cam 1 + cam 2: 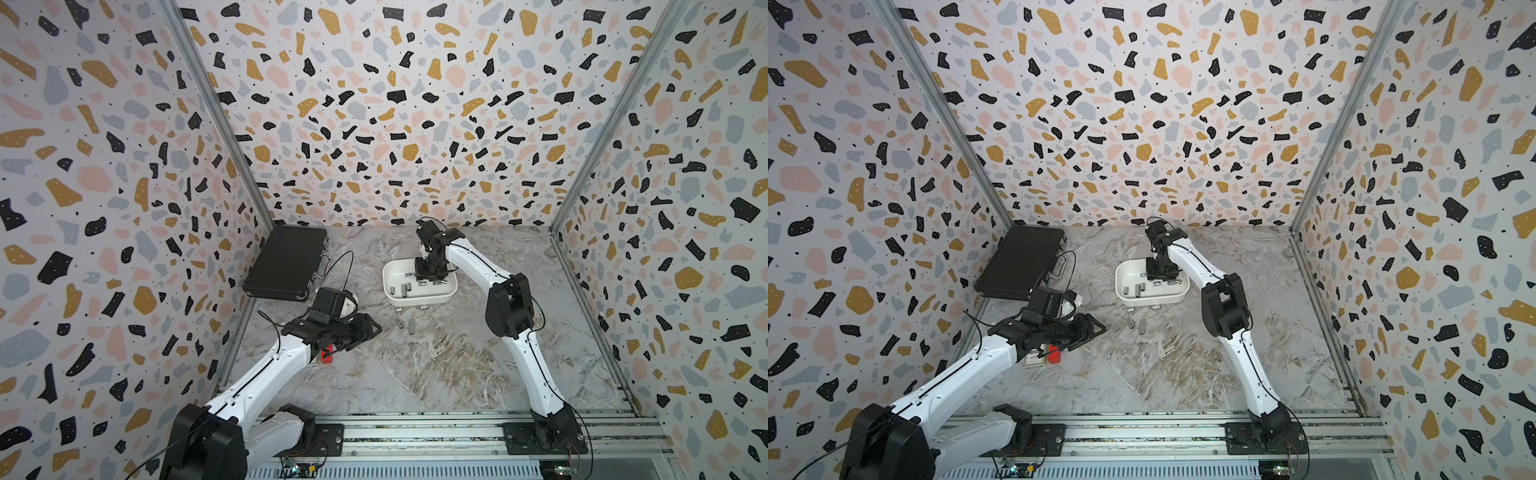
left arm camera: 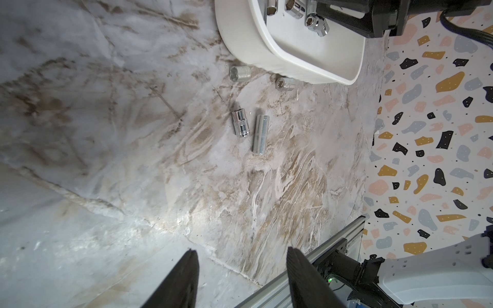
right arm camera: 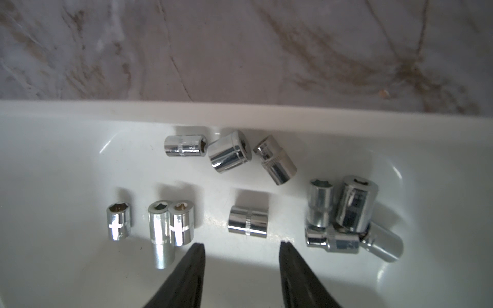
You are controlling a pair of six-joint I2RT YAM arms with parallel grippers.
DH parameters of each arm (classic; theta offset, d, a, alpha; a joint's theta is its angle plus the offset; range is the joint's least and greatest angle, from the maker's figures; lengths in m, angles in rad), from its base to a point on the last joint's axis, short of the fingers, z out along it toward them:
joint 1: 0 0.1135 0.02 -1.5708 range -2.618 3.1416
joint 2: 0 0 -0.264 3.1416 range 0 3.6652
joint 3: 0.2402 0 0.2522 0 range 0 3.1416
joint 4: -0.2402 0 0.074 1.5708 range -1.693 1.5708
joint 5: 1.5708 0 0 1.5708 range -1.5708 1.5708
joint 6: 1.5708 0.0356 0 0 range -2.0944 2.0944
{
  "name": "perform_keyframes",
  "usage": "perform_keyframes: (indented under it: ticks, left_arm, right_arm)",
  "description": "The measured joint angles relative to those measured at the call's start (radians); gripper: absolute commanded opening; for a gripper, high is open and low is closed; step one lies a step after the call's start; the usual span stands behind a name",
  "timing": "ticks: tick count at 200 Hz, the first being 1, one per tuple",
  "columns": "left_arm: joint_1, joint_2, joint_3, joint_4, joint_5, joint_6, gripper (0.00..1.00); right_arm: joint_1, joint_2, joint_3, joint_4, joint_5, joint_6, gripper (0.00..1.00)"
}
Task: Put the socket on the desktop into the storage box
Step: Place the socket head in the storage box.
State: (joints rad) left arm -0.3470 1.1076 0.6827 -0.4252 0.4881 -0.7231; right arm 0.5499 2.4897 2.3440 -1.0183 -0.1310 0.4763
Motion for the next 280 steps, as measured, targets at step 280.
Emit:
perform_keyframes:
  ticks: [280]
  left_arm:
    - [-0.142, 0.218, 0.170, -0.069, -0.230, 0.001, 0.55]
  right_arm:
    - [0.000, -1.085, -1.215, 0.437, -0.270, -0.014, 0.49]
